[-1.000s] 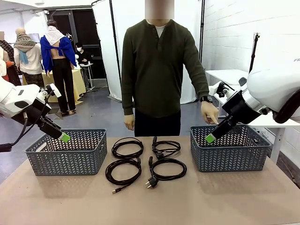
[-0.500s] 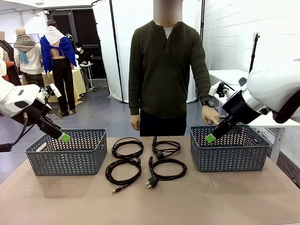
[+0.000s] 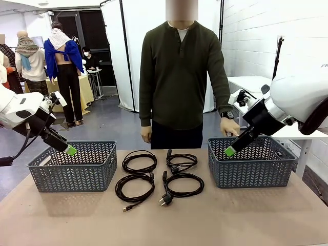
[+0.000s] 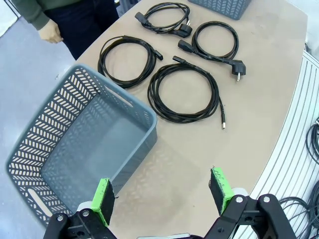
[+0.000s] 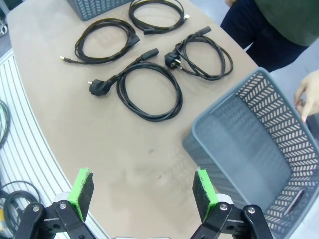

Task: Organize the cables according to human instructions.
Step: Pick up a bundle of cables and place it in the basket indicated by the human.

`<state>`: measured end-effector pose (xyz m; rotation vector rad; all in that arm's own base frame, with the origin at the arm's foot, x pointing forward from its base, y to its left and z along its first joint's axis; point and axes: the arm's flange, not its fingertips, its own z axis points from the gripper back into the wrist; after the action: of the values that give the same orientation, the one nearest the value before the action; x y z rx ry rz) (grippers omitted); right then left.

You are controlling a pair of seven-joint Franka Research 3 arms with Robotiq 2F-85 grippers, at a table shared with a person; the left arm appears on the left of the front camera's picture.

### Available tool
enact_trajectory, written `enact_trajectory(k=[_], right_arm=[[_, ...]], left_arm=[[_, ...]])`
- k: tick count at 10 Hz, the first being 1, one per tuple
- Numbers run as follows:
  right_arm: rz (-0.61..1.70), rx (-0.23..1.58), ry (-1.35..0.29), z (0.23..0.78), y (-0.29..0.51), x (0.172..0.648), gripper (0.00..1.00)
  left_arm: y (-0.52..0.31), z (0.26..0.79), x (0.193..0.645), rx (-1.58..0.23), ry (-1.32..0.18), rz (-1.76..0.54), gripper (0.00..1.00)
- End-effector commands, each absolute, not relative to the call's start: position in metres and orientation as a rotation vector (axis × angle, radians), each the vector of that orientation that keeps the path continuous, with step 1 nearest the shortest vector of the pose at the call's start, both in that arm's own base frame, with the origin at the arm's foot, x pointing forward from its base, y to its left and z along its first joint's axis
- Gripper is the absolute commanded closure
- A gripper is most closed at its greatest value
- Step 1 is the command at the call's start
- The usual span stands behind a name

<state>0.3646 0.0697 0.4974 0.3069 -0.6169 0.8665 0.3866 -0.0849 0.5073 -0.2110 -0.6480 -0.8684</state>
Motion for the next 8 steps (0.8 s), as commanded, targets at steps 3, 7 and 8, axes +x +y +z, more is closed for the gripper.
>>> enact_trajectory(k=[3,7,8], right_arm=[[0.842,0.313,-0.595,0.501,0.079,0.366,0.0],[0.817,0.266,-0.485,0.507,0.126,0.376,0.0],[0.767,0.263,-0.451,0.505,0.138,0.38,0.0]], left_arm=[[-0.084,0.506,0.389,-0.221,-0.653,-0.86,0.0],[-0.084,0.506,0.389,-0.221,-0.653,-0.86,0.0],[-0.084,0.506,0.389,-0.221,-0.653,-0.86,0.0]])
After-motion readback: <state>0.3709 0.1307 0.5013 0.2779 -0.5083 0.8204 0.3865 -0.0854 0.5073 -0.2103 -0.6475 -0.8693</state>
